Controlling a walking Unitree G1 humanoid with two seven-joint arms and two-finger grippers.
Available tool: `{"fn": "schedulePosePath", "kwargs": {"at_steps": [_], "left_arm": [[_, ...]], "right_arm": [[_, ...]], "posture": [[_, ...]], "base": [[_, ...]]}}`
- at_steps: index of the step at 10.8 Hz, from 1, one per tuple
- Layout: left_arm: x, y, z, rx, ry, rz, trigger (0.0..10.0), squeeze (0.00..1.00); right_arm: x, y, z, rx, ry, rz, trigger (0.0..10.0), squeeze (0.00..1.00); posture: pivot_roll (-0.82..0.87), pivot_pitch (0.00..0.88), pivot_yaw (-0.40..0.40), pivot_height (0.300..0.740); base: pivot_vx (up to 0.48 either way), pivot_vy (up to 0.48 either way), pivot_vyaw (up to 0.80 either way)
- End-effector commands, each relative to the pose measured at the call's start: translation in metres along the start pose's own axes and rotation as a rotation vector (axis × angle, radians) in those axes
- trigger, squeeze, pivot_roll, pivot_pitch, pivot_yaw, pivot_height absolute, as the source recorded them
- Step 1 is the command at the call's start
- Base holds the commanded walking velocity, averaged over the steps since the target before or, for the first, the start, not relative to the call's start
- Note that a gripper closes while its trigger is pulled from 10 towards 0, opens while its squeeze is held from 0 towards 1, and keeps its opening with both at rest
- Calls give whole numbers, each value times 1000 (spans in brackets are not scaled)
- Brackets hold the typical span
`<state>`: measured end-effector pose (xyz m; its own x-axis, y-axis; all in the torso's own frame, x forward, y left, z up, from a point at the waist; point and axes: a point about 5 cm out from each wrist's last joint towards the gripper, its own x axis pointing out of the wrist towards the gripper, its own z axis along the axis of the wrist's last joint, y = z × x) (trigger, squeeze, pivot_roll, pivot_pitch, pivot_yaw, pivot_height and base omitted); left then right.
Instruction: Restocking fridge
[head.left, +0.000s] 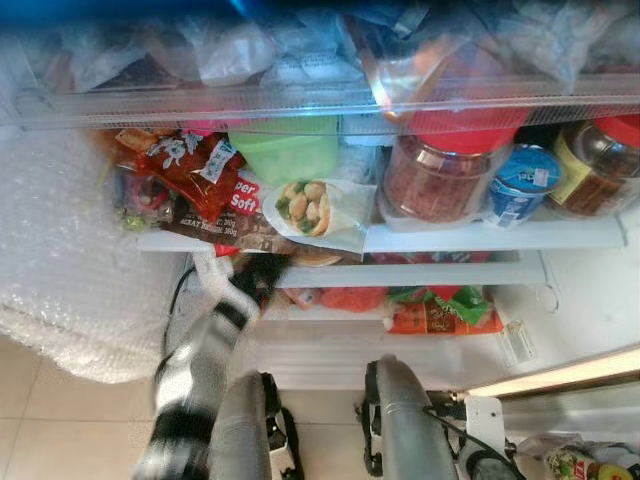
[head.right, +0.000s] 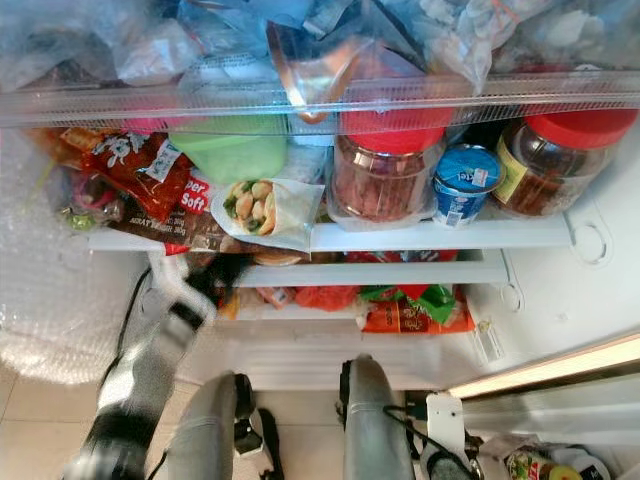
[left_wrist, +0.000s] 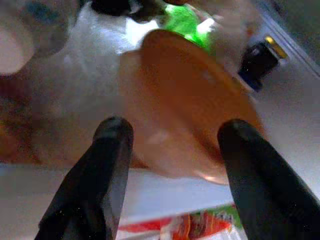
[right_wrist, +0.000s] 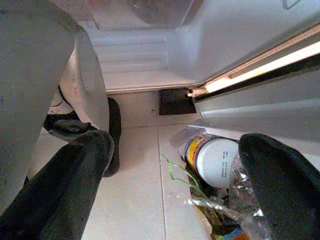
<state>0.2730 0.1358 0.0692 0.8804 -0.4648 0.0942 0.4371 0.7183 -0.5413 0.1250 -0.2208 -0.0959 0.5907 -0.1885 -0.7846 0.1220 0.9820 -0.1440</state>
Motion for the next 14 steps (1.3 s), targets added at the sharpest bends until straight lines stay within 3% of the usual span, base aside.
{"fn": "schedulePosePath", "kwargs": {"at_steps": [1,6,8,9,12,14], "left_arm": [[1,-5,10,40,-3,-59,10000,0],[-6,-6,13,50,12,-88,10000,0],[-14,2,18,-133,-61,-89,10000,0],[-17,2,17,-178,-56,-107,10000,0],[-26,-6,5,-148,79,-237,10000,0],[-31,-11,12,-105,156,-335,10000,0]], "right_arm": [[-5,5,-15,12,48,11,10000,0],[-5,5,-15,17,42,6,10000,0],[-5,5,-15,17,41,4,10000,0],[-5,5,-14,17,40,4,10000,0],[-5,4,-14,19,35,2,10000,0],[-5,3,-14,20,33,-3,10000,0]], "posture": [[-106,172,80,645],[-108,163,80,645],[-105,167,76,645],[-104,167,75,645],[-107,173,70,645],[-104,173,68,645]], "base": [[0,0,0],[0,0,0],[0,0,0],[0,0,0],[0,0,0],[0,0,0]]}}
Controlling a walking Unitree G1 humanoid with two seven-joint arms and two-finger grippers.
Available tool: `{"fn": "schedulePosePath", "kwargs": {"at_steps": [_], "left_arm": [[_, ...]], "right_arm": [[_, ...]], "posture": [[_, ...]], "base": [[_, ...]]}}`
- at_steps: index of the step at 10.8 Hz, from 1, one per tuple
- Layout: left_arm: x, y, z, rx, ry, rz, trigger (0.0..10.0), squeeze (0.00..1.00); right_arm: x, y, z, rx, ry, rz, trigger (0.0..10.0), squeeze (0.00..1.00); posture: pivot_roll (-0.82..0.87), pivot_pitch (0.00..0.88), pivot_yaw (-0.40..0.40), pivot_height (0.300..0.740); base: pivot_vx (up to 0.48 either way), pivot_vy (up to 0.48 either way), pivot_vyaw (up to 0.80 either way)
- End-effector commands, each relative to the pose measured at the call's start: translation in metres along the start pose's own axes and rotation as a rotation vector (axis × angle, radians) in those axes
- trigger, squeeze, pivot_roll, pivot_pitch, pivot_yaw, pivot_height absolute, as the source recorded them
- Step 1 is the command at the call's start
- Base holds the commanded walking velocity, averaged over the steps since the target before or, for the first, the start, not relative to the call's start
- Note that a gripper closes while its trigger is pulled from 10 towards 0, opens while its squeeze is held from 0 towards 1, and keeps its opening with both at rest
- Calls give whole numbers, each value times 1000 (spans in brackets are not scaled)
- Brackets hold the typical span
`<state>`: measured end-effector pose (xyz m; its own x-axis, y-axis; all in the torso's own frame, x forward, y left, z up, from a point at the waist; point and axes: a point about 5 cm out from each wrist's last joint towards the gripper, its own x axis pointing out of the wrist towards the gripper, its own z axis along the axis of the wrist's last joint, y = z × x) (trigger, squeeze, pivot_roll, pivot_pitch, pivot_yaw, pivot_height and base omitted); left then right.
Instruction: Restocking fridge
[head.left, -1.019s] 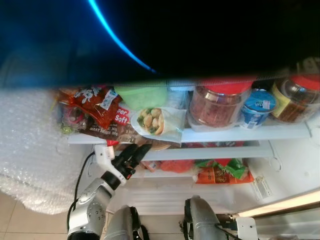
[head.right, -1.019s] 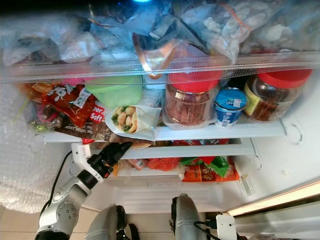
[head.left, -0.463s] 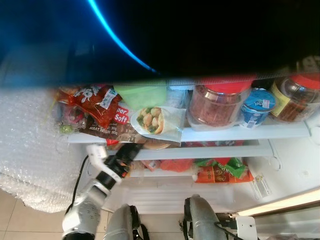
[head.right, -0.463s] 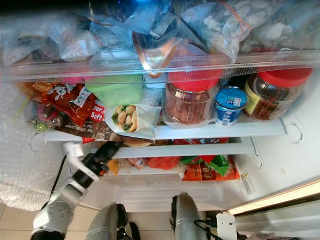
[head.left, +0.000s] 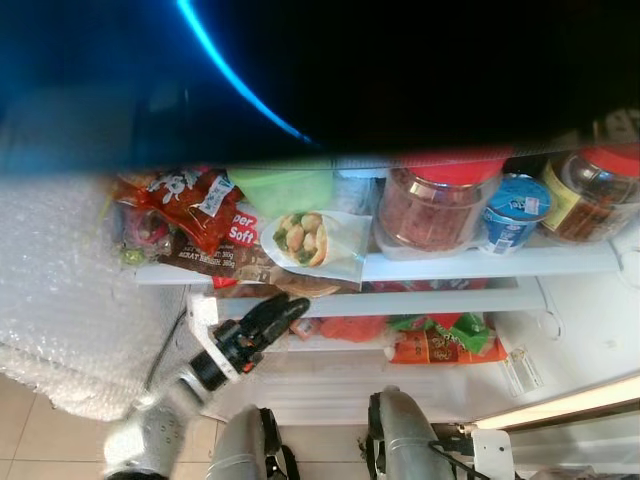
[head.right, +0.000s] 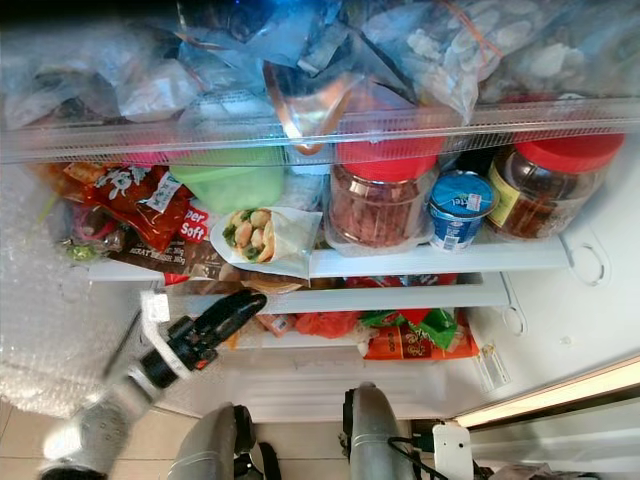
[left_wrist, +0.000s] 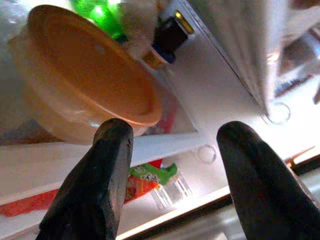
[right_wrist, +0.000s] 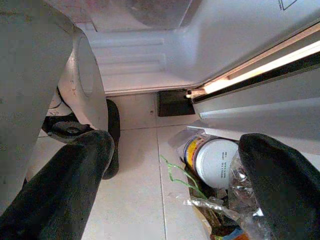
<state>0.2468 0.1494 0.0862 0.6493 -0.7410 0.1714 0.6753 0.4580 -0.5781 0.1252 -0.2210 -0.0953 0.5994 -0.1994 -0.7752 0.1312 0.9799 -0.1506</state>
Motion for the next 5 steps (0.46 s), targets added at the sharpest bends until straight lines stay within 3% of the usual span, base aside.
{"fn": "schedulePosePath", "kwargs": {"at_steps": [1,2,4,5], "left_arm": [[-5,-1,-4,3,43,-7,10000,0],[-7,-3,-8,11,95,-24,10000,0],[0,-6,-18,135,189,-20,10000,0],[-1,-7,-20,151,229,-36,10000,0]], "right_arm": [[-5,3,-14,17,44,4,10000,0],[-5,3,-14,16,44,6,10000,0],[-5,4,-14,18,43,11,10000,0],[-5,4,-14,18,42,10,10000,0]], "posture": [[-103,174,69,645],[-102,173,68,645],[-102,174,69,645],[-104,175,71,645]], "base": [[0,0,0],[0,0,0],[0,0,0],[0,0,0]]}}
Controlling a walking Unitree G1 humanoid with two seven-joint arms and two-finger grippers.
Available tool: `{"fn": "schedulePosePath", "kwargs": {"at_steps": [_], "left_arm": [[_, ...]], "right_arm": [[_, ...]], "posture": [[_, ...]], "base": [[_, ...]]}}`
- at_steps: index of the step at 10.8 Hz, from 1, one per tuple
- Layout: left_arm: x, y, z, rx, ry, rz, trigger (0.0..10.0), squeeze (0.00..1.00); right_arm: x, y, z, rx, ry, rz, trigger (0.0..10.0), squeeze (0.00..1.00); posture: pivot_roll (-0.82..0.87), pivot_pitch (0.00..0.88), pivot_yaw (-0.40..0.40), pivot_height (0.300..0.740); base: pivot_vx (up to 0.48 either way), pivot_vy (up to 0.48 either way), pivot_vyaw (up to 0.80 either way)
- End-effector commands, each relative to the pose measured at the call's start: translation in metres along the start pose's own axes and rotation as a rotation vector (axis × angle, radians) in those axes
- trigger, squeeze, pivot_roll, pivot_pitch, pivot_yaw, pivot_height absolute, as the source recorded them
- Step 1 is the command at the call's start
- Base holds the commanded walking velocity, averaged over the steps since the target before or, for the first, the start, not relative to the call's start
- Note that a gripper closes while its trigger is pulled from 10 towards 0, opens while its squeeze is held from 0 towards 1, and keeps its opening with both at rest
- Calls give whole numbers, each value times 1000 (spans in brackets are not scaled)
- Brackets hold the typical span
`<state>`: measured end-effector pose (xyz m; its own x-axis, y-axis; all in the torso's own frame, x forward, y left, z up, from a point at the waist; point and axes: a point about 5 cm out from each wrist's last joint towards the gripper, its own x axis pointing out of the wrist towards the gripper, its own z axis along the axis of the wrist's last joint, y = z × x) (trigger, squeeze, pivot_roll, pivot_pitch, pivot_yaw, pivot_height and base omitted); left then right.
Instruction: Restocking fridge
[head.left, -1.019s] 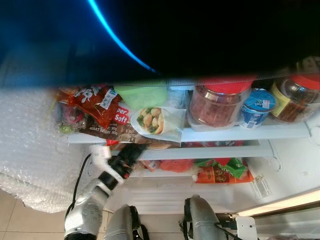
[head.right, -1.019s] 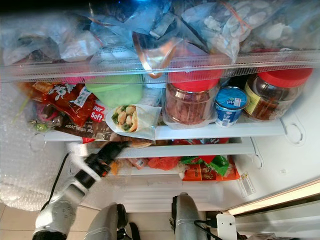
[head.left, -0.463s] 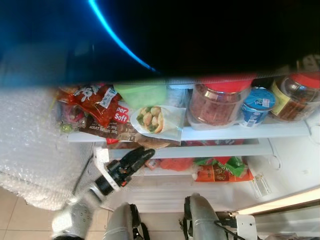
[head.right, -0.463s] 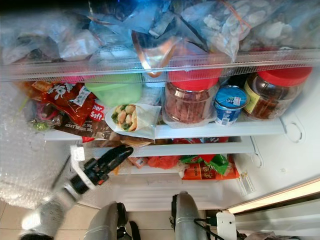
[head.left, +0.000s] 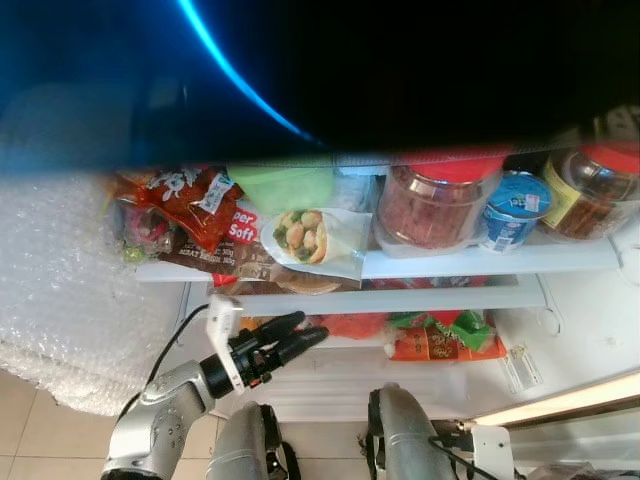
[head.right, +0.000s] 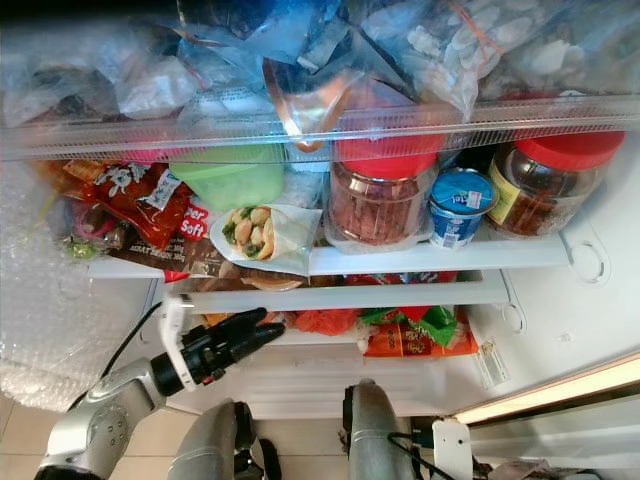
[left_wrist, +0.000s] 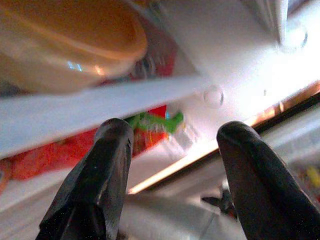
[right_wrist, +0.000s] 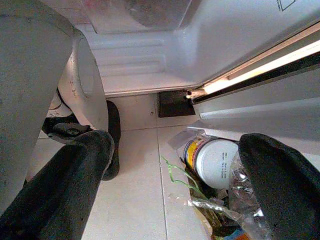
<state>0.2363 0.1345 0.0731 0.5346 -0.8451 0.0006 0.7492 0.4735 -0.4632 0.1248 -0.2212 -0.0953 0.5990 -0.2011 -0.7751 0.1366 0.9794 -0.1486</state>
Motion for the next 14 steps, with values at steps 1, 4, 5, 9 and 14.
{"fn": "schedulePosePath", "kwargs": {"at_steps": [1,4,5,9,14], "left_arm": [[-5,-8,-3,24,73,-59,10000,0],[-17,-1,-21,102,293,-26,10000,0],[-20,3,-25,94,319,-2,10000,0],[-36,32,-67,175,574,219,10000,0],[-43,70,-107,218,609,860,10000,0]], "right_arm": [[-5,4,-13,13,42,4,10000,0],[-4,5,-13,14,44,7,10000,0],[-4,5,-13,14,44,8,10000,0],[-5,6,-14,13,48,12,10000,0],[-5,8,-16,20,56,16,10000,0]], "posture": [[-103,174,72,645],[-96,174,75,645],[-94,174,77,645],[-91,174,81,645],[-102,166,91,645]], "base": [[0,0,0],[0,0,0],[0,0,0],[0,0,0],[0,0,0]]}}
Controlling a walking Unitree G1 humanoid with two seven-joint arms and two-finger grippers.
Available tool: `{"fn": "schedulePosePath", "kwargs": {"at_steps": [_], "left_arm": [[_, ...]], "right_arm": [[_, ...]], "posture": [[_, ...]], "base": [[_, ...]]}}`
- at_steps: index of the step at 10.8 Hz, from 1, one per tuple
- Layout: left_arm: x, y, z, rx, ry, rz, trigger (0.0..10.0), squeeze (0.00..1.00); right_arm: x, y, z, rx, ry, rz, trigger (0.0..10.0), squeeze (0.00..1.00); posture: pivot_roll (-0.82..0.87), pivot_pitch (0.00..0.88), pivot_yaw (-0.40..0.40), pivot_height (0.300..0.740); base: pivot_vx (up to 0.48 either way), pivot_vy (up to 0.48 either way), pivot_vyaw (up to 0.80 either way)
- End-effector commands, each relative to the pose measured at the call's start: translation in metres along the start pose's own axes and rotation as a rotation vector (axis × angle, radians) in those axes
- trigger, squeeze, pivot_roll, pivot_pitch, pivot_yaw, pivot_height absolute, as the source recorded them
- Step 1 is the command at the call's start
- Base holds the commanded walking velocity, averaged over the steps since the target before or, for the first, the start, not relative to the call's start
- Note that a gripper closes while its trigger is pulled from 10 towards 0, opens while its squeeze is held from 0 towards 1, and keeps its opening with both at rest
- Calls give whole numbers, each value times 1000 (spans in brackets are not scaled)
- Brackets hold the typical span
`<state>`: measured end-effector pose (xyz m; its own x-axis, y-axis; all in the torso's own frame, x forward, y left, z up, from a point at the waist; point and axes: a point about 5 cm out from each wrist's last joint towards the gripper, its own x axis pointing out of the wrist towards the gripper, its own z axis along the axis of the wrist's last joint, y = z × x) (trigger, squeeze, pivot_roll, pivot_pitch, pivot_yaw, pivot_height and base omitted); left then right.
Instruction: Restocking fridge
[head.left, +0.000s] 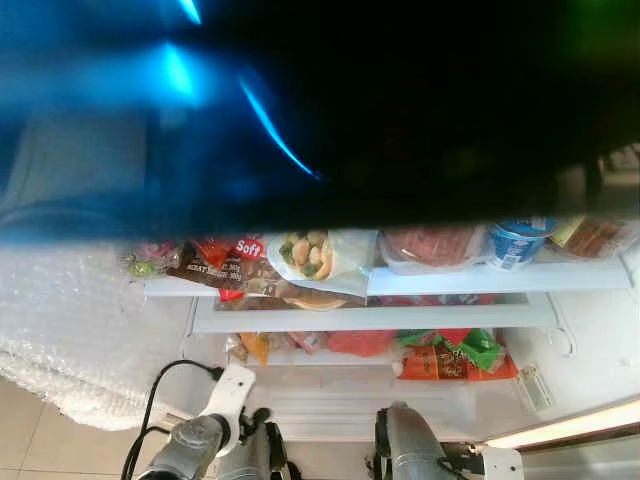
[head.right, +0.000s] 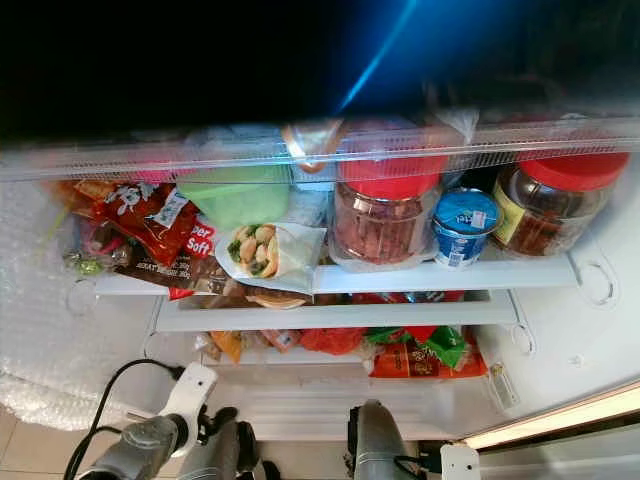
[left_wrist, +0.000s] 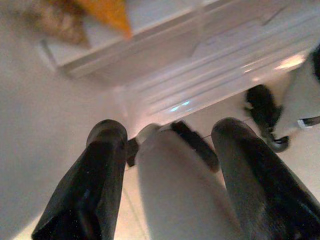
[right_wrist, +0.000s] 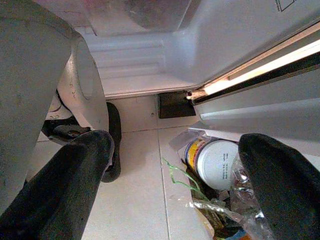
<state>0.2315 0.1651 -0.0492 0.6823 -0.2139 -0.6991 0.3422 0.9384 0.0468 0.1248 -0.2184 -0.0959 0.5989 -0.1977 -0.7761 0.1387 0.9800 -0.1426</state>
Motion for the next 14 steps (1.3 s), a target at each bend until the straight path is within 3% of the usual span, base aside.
{"fn": "schedulePosePath", "kwargs": {"at_steps": [1,3,4,7,14], "left_arm": [[-4,9,-19,-26,59,88,10000,0],[-9,19,-33,-213,82,245,10000,0],[-11,19,-39,-192,103,269,10000,0],[-7,17,-30,-237,54,283,10000,0],[-7,8,-38,-258,73,251,10000,0]], "right_arm": [[-5,5,-15,16,56,13,10000,0],[-5,6,-16,18,58,15,10000,0],[-5,7,-17,17,60,18,10000,0],[-6,7,-18,20,62,20,10000,0],[-6,8,-18,25,61,19,10000,0]], "posture": [[-98,159,94,645],[-107,153,99,645],[-103,149,100,645],[-108,147,102,645],[-109,164,99,645]], "base": [[0,0,0],[0,0,0],[0,0,0],[0,0,0],[-361,0,0]]}}
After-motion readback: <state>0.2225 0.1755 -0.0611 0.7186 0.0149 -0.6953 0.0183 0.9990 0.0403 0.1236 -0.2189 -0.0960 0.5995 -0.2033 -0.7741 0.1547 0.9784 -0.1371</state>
